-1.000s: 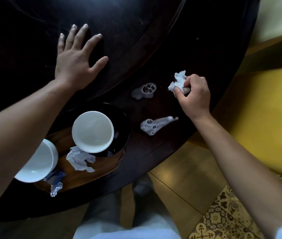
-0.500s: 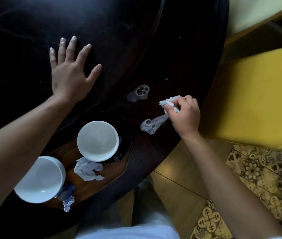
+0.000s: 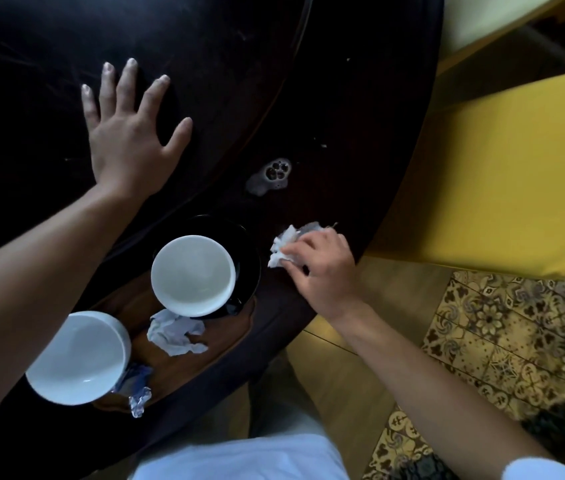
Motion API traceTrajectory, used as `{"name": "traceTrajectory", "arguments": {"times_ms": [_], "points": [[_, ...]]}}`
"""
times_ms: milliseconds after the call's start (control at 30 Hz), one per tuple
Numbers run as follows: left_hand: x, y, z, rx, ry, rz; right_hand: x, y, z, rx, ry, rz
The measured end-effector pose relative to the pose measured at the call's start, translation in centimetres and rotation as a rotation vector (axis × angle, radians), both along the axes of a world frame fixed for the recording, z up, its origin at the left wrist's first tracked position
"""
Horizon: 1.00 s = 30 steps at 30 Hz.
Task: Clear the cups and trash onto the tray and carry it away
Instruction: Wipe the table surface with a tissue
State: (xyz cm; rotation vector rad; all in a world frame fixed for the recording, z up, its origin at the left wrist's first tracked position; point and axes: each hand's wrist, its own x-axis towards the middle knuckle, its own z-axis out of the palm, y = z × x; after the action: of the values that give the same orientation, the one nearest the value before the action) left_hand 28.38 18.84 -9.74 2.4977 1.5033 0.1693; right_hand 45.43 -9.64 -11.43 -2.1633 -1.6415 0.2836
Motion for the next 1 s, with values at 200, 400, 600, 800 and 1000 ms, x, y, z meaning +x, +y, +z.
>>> {"name": "traceTrajectory", "arguments": {"times_ms": [200, 400, 600, 800, 1000], "points": [[0.2, 0.1, -0.1, 0.007, -0.001, 0.005, 2.4, 0.9, -1.2, 0.052, -0.109, 0.040], [0.3, 0.2, 0.0, 0.014, -0.007, 0.006, 8.2, 5.3, -1.1, -0.012, -0.187, -0.169], [0.4, 0.2, -0.2, 0.025, -0.016, 0.002, 11.7, 8.9, 0.7, 0.016, -0.103, -0.200], [0.3, 0.1, -0.2, 0.038, -0.019, 0.006, 12.6, 9.8, -0.1, -0.080, -0.017, -0.354], [0.5, 0.3, -0.3, 0.026, -0.006, 0.011, 6.6, 3.5, -0.1, -0.068, 0.029, -0.287]]}}
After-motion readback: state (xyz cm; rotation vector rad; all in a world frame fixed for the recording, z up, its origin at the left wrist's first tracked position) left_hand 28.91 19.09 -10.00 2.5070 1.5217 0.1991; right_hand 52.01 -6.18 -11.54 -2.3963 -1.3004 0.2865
